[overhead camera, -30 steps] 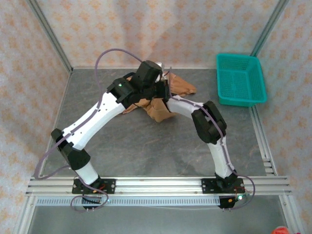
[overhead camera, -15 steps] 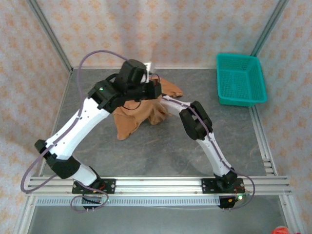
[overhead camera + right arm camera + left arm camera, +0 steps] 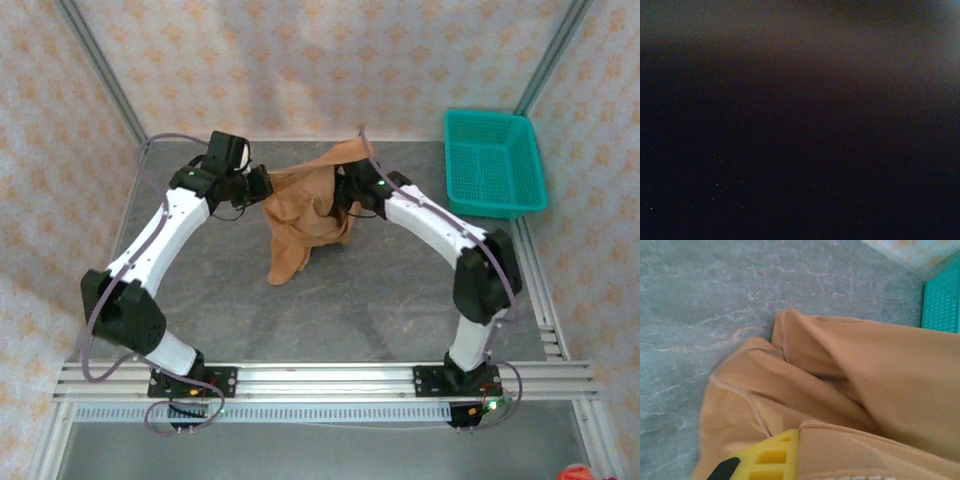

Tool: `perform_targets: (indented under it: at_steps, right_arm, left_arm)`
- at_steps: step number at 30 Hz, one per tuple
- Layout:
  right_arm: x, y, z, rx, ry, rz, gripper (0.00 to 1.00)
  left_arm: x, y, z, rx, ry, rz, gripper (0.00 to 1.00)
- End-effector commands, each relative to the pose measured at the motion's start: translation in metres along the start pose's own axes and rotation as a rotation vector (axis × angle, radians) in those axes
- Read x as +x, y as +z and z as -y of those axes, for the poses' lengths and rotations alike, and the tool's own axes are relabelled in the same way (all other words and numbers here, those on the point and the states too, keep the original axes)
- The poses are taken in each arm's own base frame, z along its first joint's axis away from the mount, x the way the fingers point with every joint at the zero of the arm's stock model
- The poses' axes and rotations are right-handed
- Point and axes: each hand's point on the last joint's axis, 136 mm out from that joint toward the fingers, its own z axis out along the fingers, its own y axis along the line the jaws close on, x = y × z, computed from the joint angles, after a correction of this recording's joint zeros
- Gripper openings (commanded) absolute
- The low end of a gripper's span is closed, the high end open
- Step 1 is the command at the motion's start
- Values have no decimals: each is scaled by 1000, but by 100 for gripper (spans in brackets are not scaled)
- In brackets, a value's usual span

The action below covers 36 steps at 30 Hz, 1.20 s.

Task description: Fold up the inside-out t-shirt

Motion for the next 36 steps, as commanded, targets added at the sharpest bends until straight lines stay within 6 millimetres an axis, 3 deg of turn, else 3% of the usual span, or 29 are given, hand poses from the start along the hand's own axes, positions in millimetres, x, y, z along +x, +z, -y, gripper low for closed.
perform_targets:
  at_steps: [1, 5, 11, 13, 17, 20, 23, 25, 27, 28, 30, 33, 36]
  right_arm:
    - [-1, -53, -45, -162, -49, -49, 0]
    - [11, -74, -47, -182, -31, -109, 0]
    - [35, -76, -9, -95, -13, -167, 0]
    - [25, -93, -12, -104, -25, -121, 0]
    - [-36, -165, -30, -149, -27, 90, 0]
    - [-78, -223, -58, -207, -31, 247, 0]
    - [-98, -253, -88, -259, -48, 335, 0]
    - [-108, -250, -96, -278, -32, 342, 0]
    - [-111, -233, -95, -285, -2, 311, 0]
    - [-109, -221, -91, -282, 11, 290, 0]
    - [-98, -188, -79, -258, 34, 232, 0]
    - [-76, -139, -54, -203, 71, 142, 0]
    - [-57, -102, -38, -162, 106, 65, 0]
  left_arm:
    - [-15, 37, -68, -123, -111, -28, 0]
    - [-18, 71, -112, -161, -214, -95, 0]
    - [-11, 103, -166, -257, -293, -172, 0]
    - [-6, 106, -179, -302, -295, -189, 0]
    - [-10, 93, -204, -427, -281, -155, 0]
    - [-28, 73, -193, -437, -261, -99, 0]
    - [-52, 42, -138, -377, -172, -8, 0]
    - [-58, 23, -93, -313, -95, 38, 0]
    - [-58, 10, -53, -214, -43, 68, 1]
    - [-56, 6, -42, -175, -31, 71, 7]
    - [-49, -2, -26, -84, -20, 62, 20]
    - [-35, -10, -19, -12, 66, 70, 39]
    - [-12, -9, -6, 99, 143, 44, 57]
